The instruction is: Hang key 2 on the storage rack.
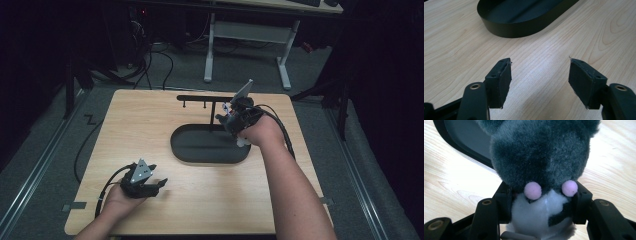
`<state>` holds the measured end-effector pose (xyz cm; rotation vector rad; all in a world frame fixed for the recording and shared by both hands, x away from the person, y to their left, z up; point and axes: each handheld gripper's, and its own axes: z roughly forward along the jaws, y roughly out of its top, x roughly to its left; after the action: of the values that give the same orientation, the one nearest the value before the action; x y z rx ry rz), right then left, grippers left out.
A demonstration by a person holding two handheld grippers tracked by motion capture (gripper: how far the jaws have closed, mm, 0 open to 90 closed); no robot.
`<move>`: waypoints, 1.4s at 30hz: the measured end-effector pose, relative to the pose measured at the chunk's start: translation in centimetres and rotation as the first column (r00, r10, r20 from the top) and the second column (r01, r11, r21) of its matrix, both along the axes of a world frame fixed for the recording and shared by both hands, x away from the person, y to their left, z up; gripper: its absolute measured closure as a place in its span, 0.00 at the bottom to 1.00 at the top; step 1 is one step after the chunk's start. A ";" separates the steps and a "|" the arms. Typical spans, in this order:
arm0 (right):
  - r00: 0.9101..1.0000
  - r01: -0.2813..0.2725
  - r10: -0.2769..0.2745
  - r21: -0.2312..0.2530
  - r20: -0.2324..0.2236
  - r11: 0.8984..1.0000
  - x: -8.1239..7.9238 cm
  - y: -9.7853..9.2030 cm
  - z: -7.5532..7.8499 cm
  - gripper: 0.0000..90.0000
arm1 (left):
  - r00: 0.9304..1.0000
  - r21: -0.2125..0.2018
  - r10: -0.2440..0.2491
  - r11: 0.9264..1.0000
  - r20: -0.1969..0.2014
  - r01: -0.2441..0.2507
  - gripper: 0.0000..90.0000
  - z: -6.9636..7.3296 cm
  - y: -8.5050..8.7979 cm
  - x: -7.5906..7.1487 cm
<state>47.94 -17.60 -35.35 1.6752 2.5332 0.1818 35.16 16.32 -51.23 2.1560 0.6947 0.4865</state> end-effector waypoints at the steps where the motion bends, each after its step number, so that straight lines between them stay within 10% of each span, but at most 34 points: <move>1: 1.000 -0.004 0.004 0.011 -0.009 1.000 0.2 0.0 -0.8 0.53 | 1.000 0.002 -0.004 1.000 0.002 0.004 0.39 0.0 0.0 0.0; 8: 1.000 0.006 -0.007 0.068 0.012 0.998 0.9 -0.1 -2.8 0.50 | 1.000 0.006 -0.008 1.000 -0.001 0.008 0.39 -0.1 -0.2 0.0; 15: 0.998 0.040 -0.045 0.104 0.051 0.994 1.2 -0.9 -4.0 0.27 | 1.000 0.014 -0.015 1.000 0.001 0.015 0.39 -0.2 -0.5 0.0; 26: 0.995 0.030 -0.042 0.123 0.091 0.992 -0.7 -1.6 -4.6 0.28 | 1.000 0.009 -0.022 1.000 0.000 0.022 0.39 -0.2 -0.9 0.0; 42: 0.990 -0.012 -0.008 0.140 0.144 0.990 -4.9 -2.6 -9.5 0.31 | 1.000 0.010 -0.020 1.000 -0.013 0.020 0.39 -0.3 -1.1 -0.1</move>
<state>43.03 -20.23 -44.83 1.6408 2.4665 0.4739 35.07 15.21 -51.50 2.1754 0.6792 0.4666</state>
